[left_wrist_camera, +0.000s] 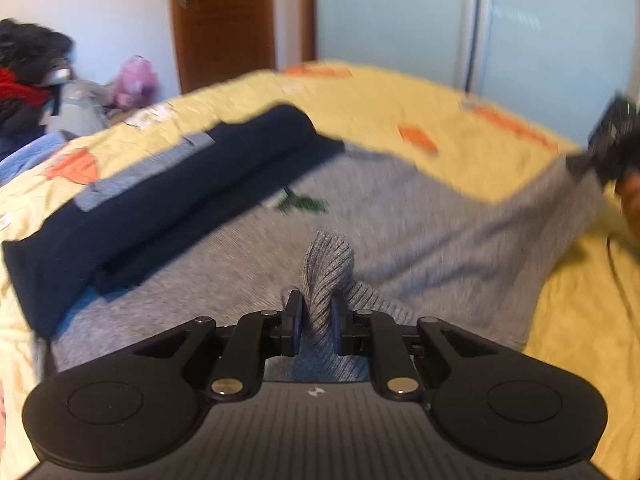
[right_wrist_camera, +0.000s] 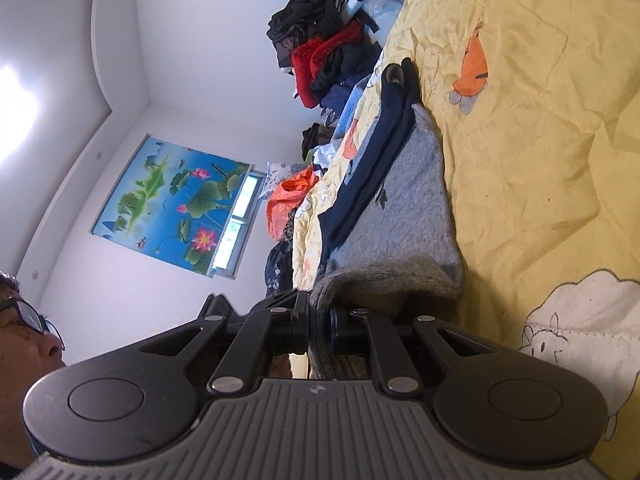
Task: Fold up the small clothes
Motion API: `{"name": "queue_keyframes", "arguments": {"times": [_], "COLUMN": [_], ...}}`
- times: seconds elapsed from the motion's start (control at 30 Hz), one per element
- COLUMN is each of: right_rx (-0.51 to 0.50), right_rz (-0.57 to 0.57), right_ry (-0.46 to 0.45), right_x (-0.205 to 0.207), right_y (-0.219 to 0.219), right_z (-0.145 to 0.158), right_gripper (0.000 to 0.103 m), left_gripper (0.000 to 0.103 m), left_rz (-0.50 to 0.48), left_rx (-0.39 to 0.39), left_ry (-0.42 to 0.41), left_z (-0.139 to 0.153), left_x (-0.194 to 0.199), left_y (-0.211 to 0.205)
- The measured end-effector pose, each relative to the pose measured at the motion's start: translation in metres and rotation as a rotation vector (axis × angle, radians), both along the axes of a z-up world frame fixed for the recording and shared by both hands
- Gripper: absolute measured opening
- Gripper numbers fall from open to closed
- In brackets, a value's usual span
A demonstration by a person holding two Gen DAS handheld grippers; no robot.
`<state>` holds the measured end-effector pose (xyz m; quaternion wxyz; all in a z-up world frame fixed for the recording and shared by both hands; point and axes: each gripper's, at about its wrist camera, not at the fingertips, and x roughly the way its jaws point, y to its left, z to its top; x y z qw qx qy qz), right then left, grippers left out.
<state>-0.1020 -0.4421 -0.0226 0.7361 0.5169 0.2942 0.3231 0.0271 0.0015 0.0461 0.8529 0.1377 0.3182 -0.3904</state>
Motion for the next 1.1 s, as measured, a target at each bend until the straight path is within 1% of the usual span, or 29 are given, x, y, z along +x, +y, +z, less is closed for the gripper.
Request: {"name": "queue_keyframes", "arguments": {"times": [0.1, 0.2, 0.3, 0.4, 0.5, 0.57, 0.6, 0.67, 0.7, 0.73, 0.8, 0.83, 0.87, 0.9, 0.93, 0.97, 1.0, 1.03, 1.07, 1.1], "right_rx": [0.004, 0.012, 0.016, 0.021, 0.012, 0.013, 0.003, -0.034, -0.046, -0.056, -0.09, -0.126, -0.176, -0.212, -0.233, -0.249, -0.266, -0.304, -0.354, -0.408], "right_rz": [-0.034, -0.058, -0.087, -0.119, -0.141, -0.139, -0.136, -0.141, -0.145, -0.143, -0.155, -0.17, -0.182, -0.201, -0.222, -0.222, -0.209, -0.186, -0.165, -0.154], "right_ry": [0.007, 0.007, 0.005, -0.009, -0.037, -0.048, -0.052, -0.042, -0.027, -0.01, 0.041, 0.067, 0.101, 0.128, 0.12, 0.092, 0.058, 0.031, 0.008, -0.012], "right_x": [0.001, 0.009, 0.029, 0.065, 0.117, 0.16, 0.185, 0.235, 0.26, 0.284, 0.327, 0.343, 0.355, 0.36, 0.358, 0.35, 0.339, 0.325, 0.309, 0.291], "right_y": [-0.005, -0.008, -0.01, -0.014, -0.016, -0.015, -0.013, -0.007, -0.002, 0.004, 0.017, 0.025, 0.032, 0.038, 0.043, 0.046, 0.049, 0.051, 0.052, 0.052], "right_z": [0.0, 0.002, 0.008, 0.018, 0.031, 0.04, 0.044, 0.048, 0.047, 0.043, 0.031, 0.023, 0.017, 0.012, 0.011, 0.012, 0.015, 0.018, 0.022, 0.025], "right_gripper": [0.015, 0.015, 0.015, 0.015, 0.015, 0.015, 0.015, 0.015, 0.015, 0.015, 0.024, 0.055, 0.089, 0.096, 0.097, 0.097, 0.096, 0.096, 0.096, 0.096], "left_gripper": [0.013, 0.012, 0.012, 0.012, 0.012, 0.012, 0.012, 0.012, 0.012, 0.012, 0.012, 0.012, 0.012, 0.012, 0.012, 0.012, 0.016, 0.019, 0.032, 0.053], "left_rz": [0.056, 0.118, 0.183, 0.261, 0.341, 0.401, 0.434, 0.504, 0.538, 0.582, 0.691, 0.757, 0.798, 0.829, 0.862, 0.885, 0.897, 0.894, 0.883, 0.868], "left_rx": [-0.102, -0.186, -0.275, -0.346, -0.361, -0.361, -0.353, -0.329, -0.308, -0.265, -0.148, -0.09, -0.042, -0.022, -0.042, -0.09, -0.142, -0.183, -0.215, -0.249], "left_ry": [-0.006, -0.026, -0.049, -0.091, -0.141, -0.149, -0.155, -0.141, -0.144, -0.145, -0.137, -0.088, -0.026, 0.012, 0.022, 0.015, 0.007, 0.01, 0.031, 0.063], "left_z": [0.012, 0.023, 0.035, 0.05, 0.063, 0.068, 0.069, 0.066, 0.062, 0.056, 0.035, 0.022, 0.012, 0.005, 0.002, 0.001, 0.001, 0.0, -0.001, -0.004], "left_x": [0.0, 0.006, 0.015, 0.034, 0.062, 0.088, 0.102, 0.138, 0.156, 0.175, 0.21, 0.225, 0.237, 0.24, 0.234, 0.222, 0.206, 0.191, 0.174, 0.155], "left_y": [0.019, 0.036, 0.054, 0.074, 0.091, 0.104, 0.109, 0.115, 0.117, 0.117, 0.115, 0.117, 0.118, 0.121, 0.127, 0.134, 0.141, 0.145, 0.148, 0.151]}}
